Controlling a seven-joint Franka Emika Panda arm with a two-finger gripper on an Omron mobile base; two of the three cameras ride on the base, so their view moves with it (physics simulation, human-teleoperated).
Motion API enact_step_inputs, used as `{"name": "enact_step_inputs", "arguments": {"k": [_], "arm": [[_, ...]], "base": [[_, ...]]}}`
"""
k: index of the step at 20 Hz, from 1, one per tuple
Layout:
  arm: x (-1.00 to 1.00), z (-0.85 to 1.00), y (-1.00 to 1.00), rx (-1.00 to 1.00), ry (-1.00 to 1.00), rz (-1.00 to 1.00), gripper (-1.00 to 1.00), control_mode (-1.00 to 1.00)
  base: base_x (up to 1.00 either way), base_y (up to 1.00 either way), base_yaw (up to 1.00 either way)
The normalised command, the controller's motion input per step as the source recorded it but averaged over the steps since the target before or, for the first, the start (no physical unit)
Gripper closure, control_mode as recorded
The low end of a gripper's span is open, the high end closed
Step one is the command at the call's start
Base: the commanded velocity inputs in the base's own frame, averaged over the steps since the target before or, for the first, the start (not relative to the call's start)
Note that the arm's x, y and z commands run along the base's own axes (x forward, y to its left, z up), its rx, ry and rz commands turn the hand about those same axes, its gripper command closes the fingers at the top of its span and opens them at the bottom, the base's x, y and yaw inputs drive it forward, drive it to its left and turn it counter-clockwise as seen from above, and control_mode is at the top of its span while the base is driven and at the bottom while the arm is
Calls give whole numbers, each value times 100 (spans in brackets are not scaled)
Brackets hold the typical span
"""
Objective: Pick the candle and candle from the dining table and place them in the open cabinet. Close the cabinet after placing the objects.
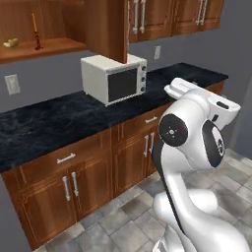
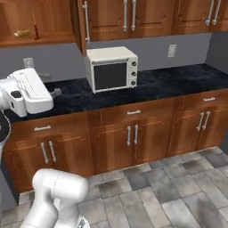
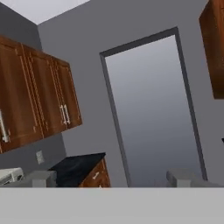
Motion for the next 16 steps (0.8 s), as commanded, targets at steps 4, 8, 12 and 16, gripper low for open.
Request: {"name": "enact_step_inputs", "arguments": {"k": [4,8,12,16], "arm": [[0,0,0,0,0,0,-100,100],[0,0,0,0,0,0,-100,100],[0,0,0,0,0,0,-100,100],[0,0,0,0,0,0,-100,100]], "base": [[-38,0,-64],[-16,0,-71],[-2,6,-72],[1,20,-69]]}}
